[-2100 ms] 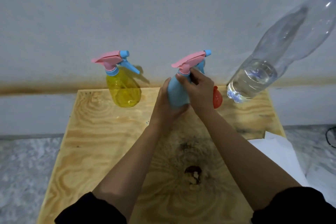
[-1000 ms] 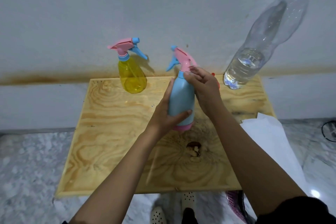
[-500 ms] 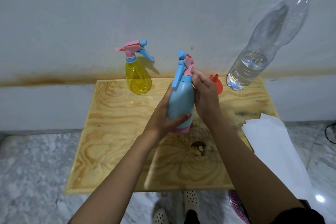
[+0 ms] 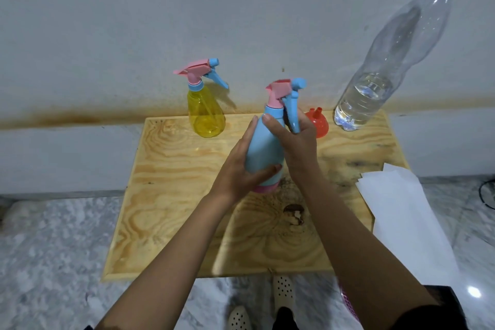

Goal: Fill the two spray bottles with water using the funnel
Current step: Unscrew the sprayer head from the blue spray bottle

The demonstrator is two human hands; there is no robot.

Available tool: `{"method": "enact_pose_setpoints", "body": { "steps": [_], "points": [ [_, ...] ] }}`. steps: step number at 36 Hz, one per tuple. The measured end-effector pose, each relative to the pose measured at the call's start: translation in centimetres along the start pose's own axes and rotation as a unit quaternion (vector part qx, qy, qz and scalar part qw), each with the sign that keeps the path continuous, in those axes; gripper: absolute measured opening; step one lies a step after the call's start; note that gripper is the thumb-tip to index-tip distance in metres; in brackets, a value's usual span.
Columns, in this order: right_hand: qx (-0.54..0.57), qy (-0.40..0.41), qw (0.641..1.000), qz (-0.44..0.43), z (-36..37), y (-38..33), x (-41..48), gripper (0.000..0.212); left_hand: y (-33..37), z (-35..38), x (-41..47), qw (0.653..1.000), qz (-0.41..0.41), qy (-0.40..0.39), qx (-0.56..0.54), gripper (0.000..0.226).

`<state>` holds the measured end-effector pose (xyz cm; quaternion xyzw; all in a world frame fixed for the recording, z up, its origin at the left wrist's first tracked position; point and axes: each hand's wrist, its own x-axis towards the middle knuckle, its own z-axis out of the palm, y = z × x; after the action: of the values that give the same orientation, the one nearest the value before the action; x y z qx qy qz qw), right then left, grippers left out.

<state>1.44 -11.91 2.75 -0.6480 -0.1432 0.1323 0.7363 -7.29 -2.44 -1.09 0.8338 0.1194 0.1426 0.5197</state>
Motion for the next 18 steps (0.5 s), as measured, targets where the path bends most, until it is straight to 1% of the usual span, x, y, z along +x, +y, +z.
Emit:
{"method": "enact_pose_setpoints", "body": {
  "steps": [1,3,4,7,9,11,12,14,18],
  "points": [
    [0.010,0.013,1.000,0.008,0.2,-0.1,0.0,0.014,-0.1,0.0,0.0,1.000,0.003,-0.006,0.002,0.094],
    [0.058,0.020,0.997,0.046,0.5,-0.3,-0.1,0.015,-0.1,0.0,-0.3,1.000,0.009,-0.012,0.006,0.093],
    [0.069,0.004,0.996,0.060,0.4,-0.2,-0.1,0.015,-0.1,-0.1,-0.4,1.000,0.010,-0.011,0.010,0.092],
    [0.036,-0.047,0.996,0.061,0.2,0.0,-0.3,0.018,-0.5,-0.2,-0.7,1.000,0.009,-0.006,0.027,0.091],
    [0.043,-0.039,0.995,0.080,0.2,0.2,-0.5,0.030,-0.8,-0.3,-0.8,1.000,0.004,-0.003,0.030,0.090],
    [0.058,-0.009,0.993,0.106,0.5,0.4,-0.5,0.043,-1.0,-0.1,-0.9,1.000,-0.003,0.000,0.026,0.090],
    [0.060,0.004,0.992,0.113,0.6,0.4,-0.4,0.045,-1.0,0.0,-1.0,1.000,-0.007,0.001,0.022,0.091],
    [0.052,0.019,0.992,0.109,0.8,0.5,-0.3,0.042,-1.1,0.2,-1.0,1.000,-0.013,0.001,0.016,0.091],
    [0.038,0.011,0.994,0.101,1.0,0.1,-0.6,0.028,-1.0,0.6,-1.0,1.000,-0.022,0.004,0.004,0.092]
  ]
}}
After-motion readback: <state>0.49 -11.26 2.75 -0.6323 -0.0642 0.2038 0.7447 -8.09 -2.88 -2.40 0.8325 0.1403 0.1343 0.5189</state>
